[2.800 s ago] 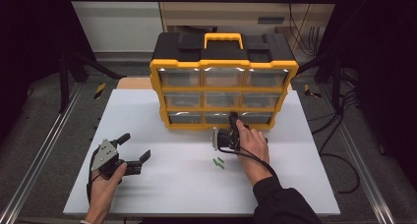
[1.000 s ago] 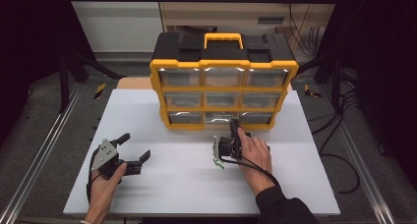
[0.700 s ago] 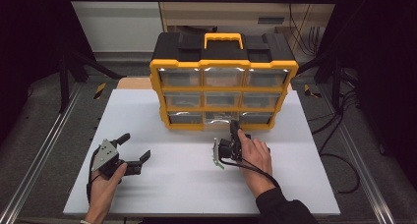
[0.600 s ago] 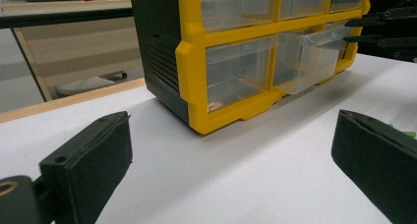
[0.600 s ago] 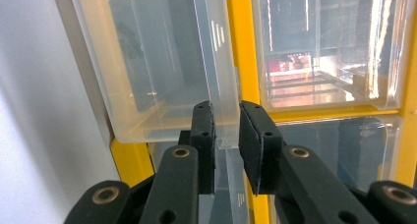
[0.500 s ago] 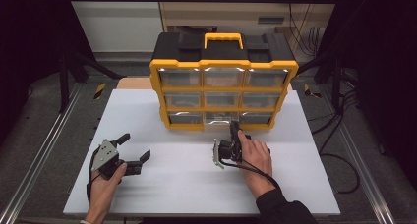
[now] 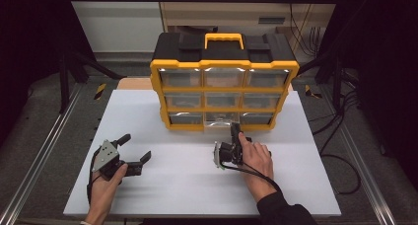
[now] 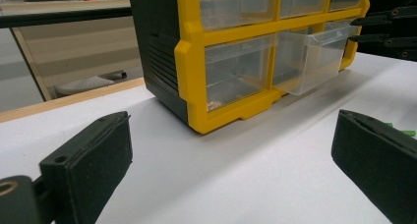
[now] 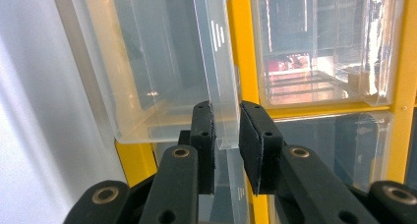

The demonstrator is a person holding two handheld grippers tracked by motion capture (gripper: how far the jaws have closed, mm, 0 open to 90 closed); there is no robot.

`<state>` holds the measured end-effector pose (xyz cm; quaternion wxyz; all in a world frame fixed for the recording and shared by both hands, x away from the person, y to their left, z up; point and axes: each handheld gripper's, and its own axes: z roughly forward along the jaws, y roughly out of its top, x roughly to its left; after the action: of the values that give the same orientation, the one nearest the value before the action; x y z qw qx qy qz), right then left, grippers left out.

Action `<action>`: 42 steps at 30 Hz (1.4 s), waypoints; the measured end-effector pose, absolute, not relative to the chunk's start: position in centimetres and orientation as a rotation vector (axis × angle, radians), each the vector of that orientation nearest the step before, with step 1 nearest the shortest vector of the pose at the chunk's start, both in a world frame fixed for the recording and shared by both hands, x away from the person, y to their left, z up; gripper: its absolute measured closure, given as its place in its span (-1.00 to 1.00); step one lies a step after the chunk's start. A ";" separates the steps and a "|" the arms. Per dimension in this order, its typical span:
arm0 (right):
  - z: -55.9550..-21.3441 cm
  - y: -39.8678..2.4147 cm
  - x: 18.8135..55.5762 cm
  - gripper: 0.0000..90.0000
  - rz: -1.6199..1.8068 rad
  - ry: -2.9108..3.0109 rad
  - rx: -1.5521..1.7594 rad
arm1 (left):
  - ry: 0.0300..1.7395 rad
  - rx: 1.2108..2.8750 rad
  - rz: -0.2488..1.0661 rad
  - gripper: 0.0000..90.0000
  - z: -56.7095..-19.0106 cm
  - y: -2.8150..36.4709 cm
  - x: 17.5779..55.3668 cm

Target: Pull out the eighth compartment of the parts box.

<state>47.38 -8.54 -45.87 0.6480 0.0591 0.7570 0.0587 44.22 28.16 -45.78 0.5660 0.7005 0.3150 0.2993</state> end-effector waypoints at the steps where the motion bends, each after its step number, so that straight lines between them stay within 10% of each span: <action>1: -45.9 -8.6 47.4 0.69 0.133 1.721 0.129 | 0.741 1.647 0.704 -0.97 -45.8 28.2 44.2; 42: -45.7 -8.7 45.5 0.70 0.124 1.725 0.116 | 0.741 1.649 0.703 -0.97 -45.8 28.1 44.2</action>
<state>45.48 -8.70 -45.75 0.6475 0.0512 0.7584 0.0544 44.22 28.14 -45.79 0.5656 0.7011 0.3150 0.2988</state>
